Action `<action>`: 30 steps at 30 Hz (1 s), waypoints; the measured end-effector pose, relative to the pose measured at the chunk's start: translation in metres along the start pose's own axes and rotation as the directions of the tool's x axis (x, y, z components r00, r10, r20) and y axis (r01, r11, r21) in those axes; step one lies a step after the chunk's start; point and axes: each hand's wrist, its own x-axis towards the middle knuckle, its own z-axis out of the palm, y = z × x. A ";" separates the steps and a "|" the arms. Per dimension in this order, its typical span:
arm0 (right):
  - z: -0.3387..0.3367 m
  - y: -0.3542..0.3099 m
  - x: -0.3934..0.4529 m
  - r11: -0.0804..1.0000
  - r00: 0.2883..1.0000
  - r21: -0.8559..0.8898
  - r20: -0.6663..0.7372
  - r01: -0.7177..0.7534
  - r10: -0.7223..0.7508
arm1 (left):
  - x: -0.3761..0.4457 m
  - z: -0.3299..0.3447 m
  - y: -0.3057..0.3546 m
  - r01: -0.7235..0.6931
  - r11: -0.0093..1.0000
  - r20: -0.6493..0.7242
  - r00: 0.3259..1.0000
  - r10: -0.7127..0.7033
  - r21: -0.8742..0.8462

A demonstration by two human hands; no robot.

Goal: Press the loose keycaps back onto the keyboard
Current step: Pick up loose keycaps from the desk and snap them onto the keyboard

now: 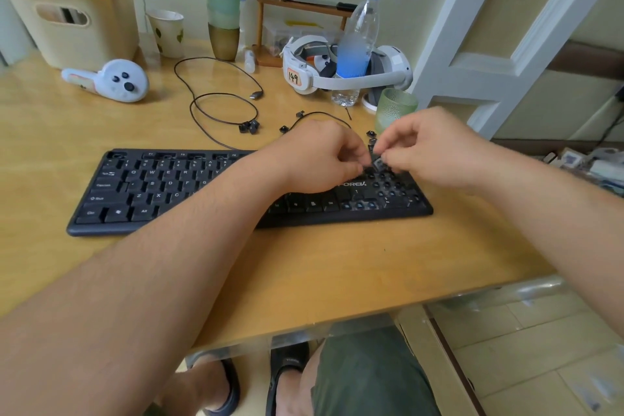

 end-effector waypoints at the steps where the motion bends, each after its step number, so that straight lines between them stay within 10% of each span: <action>1: 0.003 0.003 -0.001 0.989 0.998 0.147 -0.067 0.027 -0.017 | 0.000 0.000 0.001 0.021 0.997 0.002 1.000 -0.021 -0.078; 9: 0.038 0.016 -0.007 0.841 0.927 0.463 -0.357 0.282 -0.114 | 0.004 0.001 -0.003 0.137 0.721 0.044 0.988 -0.146 -0.679; 30: 0.027 0.018 -0.010 0.899 0.900 -0.141 -0.086 0.414 -0.428 | -0.005 -0.010 -0.005 0.209 0.897 0.175 0.973 -0.150 -0.390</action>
